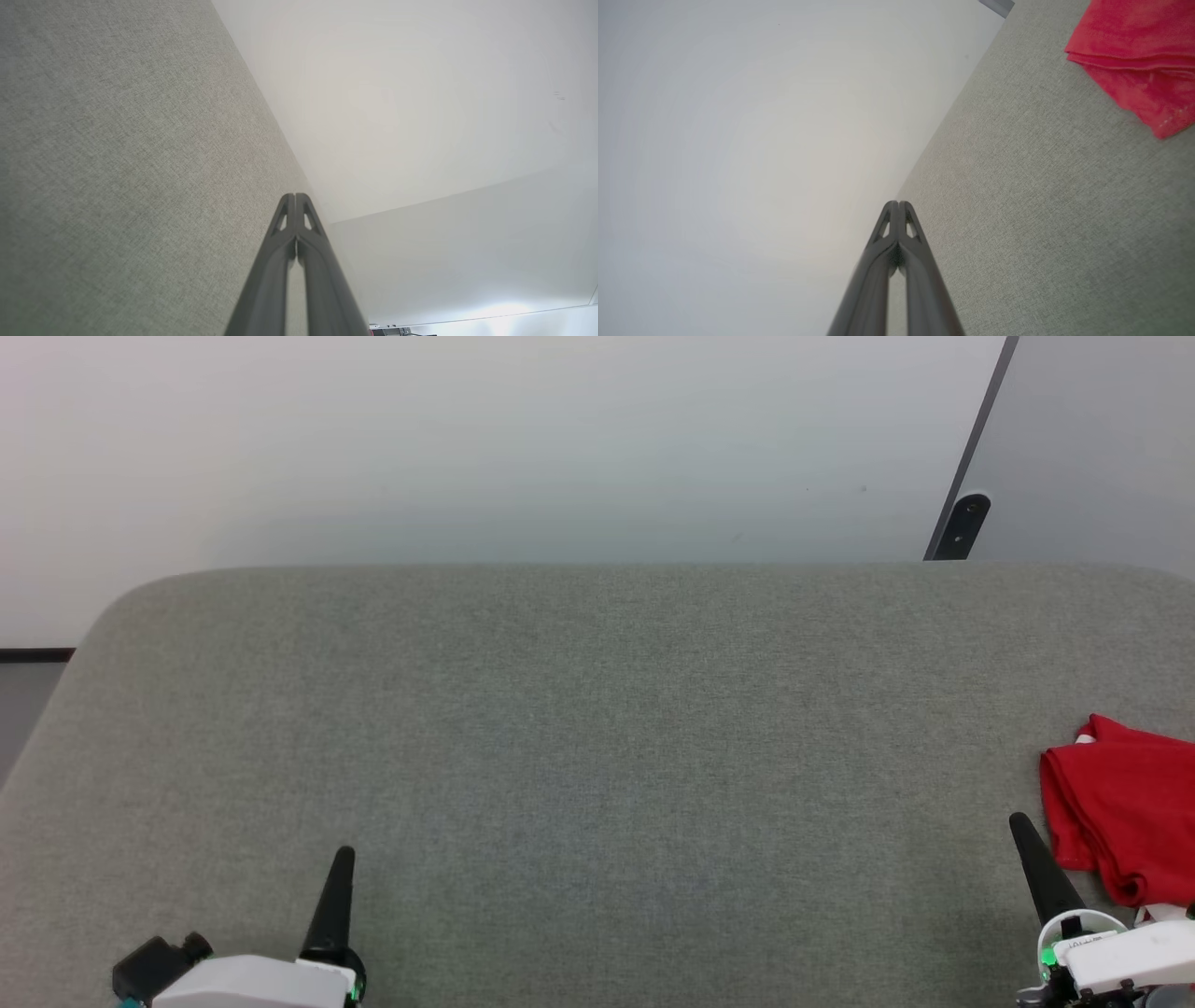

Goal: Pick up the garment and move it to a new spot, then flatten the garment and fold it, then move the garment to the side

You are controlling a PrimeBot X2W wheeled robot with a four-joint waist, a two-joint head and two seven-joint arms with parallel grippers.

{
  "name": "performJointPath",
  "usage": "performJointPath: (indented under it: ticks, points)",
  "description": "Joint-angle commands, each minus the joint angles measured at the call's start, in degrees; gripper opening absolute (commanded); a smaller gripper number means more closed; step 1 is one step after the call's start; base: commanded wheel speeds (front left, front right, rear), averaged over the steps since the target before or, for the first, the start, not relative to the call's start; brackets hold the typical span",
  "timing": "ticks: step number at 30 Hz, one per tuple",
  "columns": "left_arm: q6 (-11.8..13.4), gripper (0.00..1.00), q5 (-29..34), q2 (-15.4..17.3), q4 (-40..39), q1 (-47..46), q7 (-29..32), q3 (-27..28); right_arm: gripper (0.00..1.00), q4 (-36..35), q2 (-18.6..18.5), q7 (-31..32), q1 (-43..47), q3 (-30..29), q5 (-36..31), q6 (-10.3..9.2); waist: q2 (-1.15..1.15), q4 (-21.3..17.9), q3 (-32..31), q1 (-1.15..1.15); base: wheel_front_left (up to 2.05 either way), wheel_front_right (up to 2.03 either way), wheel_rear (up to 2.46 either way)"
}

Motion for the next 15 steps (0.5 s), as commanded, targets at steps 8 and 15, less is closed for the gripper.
performJointPath:
  ticks: [8,15]
  points:
    - [-0.80,0.00,-5.22,-0.25,0.46,-2.13,1.37,0.92,0.00,0.80,0.54,-0.38,-1.73,-0.52,4.87,0.00,0.00,0.24,0.05,0.00,0.00,0.00,0.00]
    - [-1.11,0.00,-8.19,-0.45,0.96,-2.72,2.20,1.35,0.00,1.40,0.92,-0.44,-2.36,-0.60,7.32,-0.01,0.00,0.40,0.08,0.00,0.00,0.00,0.00]
